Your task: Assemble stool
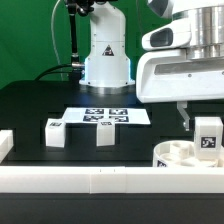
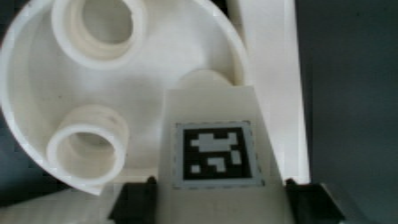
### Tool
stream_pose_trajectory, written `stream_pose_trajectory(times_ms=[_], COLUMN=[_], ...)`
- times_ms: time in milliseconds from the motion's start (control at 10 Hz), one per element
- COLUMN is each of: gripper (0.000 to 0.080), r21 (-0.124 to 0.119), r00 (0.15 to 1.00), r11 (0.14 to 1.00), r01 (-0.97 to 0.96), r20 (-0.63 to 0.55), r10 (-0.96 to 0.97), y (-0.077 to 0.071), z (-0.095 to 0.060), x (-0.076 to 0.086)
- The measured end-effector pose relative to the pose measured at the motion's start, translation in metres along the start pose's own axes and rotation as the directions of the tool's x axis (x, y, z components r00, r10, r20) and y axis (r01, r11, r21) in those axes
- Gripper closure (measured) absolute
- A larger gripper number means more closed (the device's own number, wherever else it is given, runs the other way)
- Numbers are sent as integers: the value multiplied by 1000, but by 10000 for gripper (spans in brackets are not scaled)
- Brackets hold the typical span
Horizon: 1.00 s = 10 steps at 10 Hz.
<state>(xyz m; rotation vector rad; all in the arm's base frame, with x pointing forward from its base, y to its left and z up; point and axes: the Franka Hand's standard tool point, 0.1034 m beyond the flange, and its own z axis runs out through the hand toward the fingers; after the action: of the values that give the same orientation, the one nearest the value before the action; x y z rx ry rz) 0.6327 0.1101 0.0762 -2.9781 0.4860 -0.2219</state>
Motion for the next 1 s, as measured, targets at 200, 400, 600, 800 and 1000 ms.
stream_pose_trajectory(times_ms=[200, 400, 600, 800, 1000], gripper=[462, 461, 461, 461, 461], r21=[6, 11, 23, 27, 32], r00=[989, 909, 771, 618, 365], r11=[989, 909, 771, 618, 363], r01=[-145, -417, -636, -786, -931], r20=[3, 17, 34, 57, 78], r10=[145, 417, 636, 784, 928], y=[1, 1, 0, -3, -9], z=[0, 0, 0, 1, 2], x=[-1, -6, -9, -11, -12])
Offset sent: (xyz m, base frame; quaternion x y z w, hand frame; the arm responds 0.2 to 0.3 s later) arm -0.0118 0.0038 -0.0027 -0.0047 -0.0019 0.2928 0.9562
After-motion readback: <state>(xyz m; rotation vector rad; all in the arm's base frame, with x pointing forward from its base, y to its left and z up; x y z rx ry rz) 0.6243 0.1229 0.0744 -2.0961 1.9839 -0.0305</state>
